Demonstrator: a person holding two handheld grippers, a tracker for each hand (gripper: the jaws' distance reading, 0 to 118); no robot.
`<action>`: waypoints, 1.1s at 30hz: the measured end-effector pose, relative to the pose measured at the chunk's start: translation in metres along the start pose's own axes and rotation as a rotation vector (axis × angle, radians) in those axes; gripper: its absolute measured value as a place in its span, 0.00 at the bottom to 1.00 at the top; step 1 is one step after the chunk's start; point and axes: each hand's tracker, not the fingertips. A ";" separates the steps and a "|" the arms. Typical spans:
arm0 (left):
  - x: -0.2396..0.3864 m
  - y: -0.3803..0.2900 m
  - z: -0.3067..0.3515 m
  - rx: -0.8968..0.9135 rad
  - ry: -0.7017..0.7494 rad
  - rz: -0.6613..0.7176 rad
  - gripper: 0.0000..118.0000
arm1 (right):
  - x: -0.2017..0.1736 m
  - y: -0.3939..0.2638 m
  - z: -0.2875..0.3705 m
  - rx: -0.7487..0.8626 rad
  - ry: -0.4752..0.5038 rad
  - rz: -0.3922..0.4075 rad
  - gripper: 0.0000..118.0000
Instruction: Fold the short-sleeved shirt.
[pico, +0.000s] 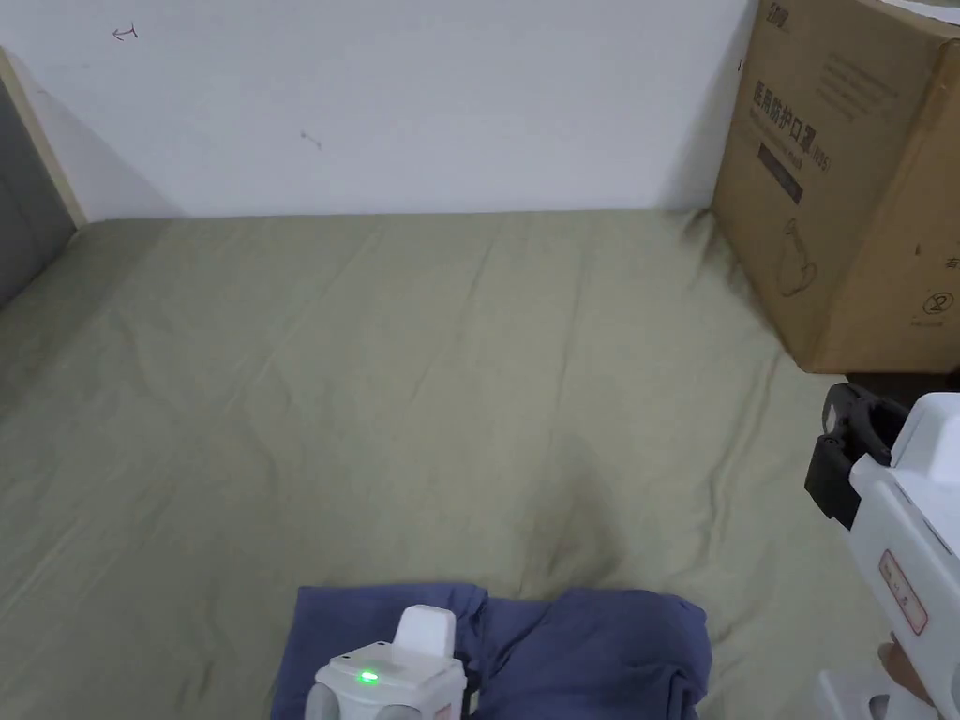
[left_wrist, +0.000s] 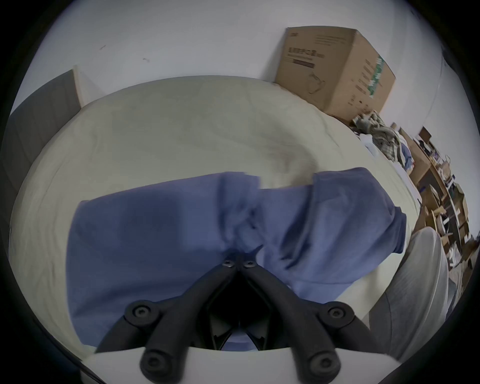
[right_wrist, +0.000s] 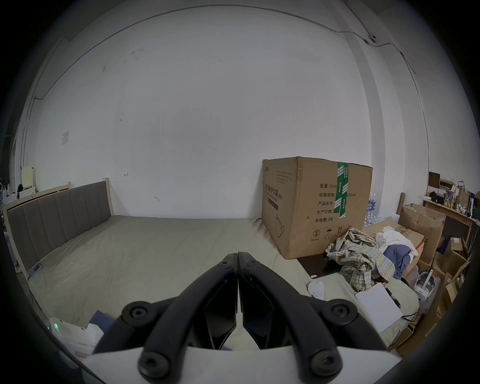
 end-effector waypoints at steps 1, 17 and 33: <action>0.004 0.000 -0.002 -0.002 -0.012 -0.005 0.00 | 0.002 0.000 0.000 -0.001 -0.004 -0.002 0.00; -0.119 0.051 0.092 0.099 -0.304 0.377 0.00 | -0.004 0.003 -0.001 -0.003 -0.003 -0.014 0.00; -0.214 0.011 0.060 -0.052 -0.322 0.687 0.78 | -0.044 0.004 -0.019 -0.042 0.075 0.008 0.00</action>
